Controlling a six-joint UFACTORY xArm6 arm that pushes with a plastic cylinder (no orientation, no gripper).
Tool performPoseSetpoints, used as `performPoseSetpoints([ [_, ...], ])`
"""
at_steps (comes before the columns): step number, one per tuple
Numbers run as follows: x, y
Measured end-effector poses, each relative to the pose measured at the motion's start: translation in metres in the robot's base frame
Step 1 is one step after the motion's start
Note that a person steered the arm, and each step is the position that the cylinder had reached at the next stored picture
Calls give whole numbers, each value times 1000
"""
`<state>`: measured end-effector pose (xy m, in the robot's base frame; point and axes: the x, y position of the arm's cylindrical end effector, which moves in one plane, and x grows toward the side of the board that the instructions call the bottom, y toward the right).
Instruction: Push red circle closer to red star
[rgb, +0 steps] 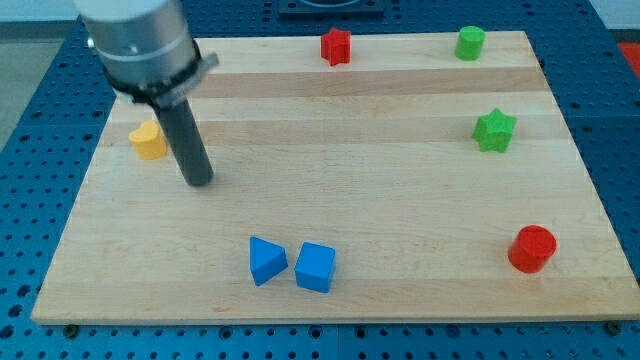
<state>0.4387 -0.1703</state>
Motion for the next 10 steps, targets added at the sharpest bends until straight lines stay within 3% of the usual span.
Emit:
performPoseSetpoints([
  [3,-111,38],
  [6,-245,32],
  [10,-248,-85],
])
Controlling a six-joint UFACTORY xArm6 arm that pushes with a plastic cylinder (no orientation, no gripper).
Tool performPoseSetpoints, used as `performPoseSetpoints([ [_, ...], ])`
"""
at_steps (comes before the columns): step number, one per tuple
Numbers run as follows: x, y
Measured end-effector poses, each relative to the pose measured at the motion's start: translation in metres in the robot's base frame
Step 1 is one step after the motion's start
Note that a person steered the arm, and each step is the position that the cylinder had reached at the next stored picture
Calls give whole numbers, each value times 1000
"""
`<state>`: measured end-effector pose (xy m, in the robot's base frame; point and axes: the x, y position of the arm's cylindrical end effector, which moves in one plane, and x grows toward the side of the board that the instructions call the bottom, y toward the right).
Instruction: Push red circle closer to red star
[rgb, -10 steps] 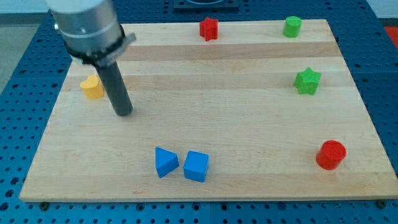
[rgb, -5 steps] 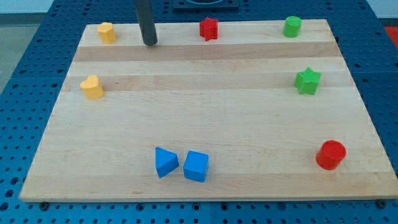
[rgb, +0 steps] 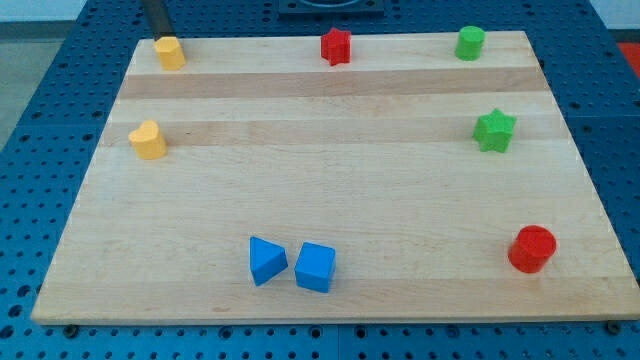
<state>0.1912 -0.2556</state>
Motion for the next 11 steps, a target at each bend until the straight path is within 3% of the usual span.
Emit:
performPoseSetpoints([
  [11,45,4],
])
